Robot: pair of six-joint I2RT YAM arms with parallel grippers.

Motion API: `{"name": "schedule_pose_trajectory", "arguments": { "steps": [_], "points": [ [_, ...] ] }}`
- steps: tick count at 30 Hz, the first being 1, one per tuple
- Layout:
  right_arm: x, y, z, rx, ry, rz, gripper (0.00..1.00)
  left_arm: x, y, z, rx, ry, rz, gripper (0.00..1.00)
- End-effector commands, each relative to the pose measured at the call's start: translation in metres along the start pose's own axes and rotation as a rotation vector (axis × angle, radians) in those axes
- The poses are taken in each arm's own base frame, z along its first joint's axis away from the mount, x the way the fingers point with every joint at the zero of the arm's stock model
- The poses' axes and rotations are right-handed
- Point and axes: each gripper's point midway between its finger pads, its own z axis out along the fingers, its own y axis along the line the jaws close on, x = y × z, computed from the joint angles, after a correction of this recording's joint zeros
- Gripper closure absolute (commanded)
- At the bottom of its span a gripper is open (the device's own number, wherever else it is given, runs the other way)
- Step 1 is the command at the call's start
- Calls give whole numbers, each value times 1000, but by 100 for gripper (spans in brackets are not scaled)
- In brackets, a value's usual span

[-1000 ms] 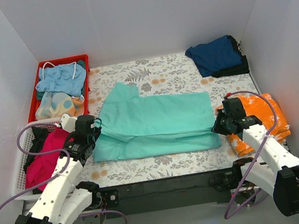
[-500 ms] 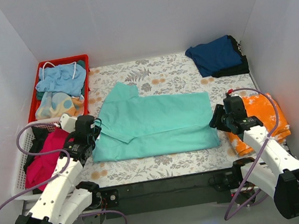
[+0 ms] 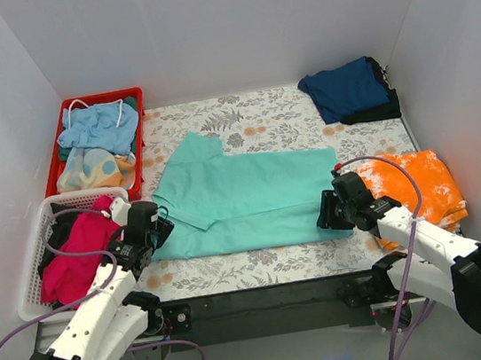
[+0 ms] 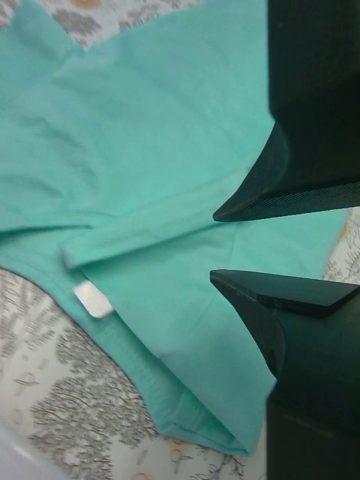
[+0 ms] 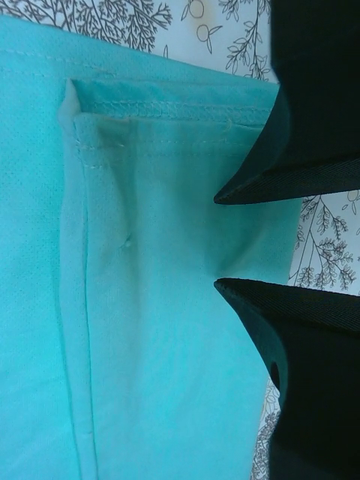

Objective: Fold and stack the t-shirts
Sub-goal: Fold the tshirt

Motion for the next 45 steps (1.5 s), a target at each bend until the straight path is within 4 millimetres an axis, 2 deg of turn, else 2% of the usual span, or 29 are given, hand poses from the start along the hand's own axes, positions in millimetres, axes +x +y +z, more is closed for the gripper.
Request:
{"name": "schedule_pose_trajectory", "arguments": {
  "steps": [1,6,12,15,20,23,30,34,36,41,45],
  "points": [
    [-8,10,11,-24,-30,3,51,36,26,5,-50,107,-23,69],
    [6,-6,15,58,31,19,52,46,57,9,-183,105,-74,70],
    [37,-33,1,165,95,80,53,46,67,8,-226,91,-108,71],
    [42,-40,-11,193,83,129,53,48,72,8,-251,93,-111,72],
    [44,-30,-24,160,92,205,57,47,75,7,-278,84,-126,73],
    [34,-24,-29,145,67,182,60,44,65,7,-240,91,-113,75],
    [-13,5,-48,75,-81,100,61,24,4,2,-11,88,6,78],
    [-23,16,-51,67,-109,56,61,27,-21,2,67,120,62,78],
    [-24,19,-49,76,-108,40,61,32,-24,8,61,144,85,78],
    [-26,24,-50,77,-125,32,61,51,-13,27,-8,195,105,78],
    [-25,24,-51,75,-133,31,61,59,-11,34,-20,209,116,79]
  ]
}}
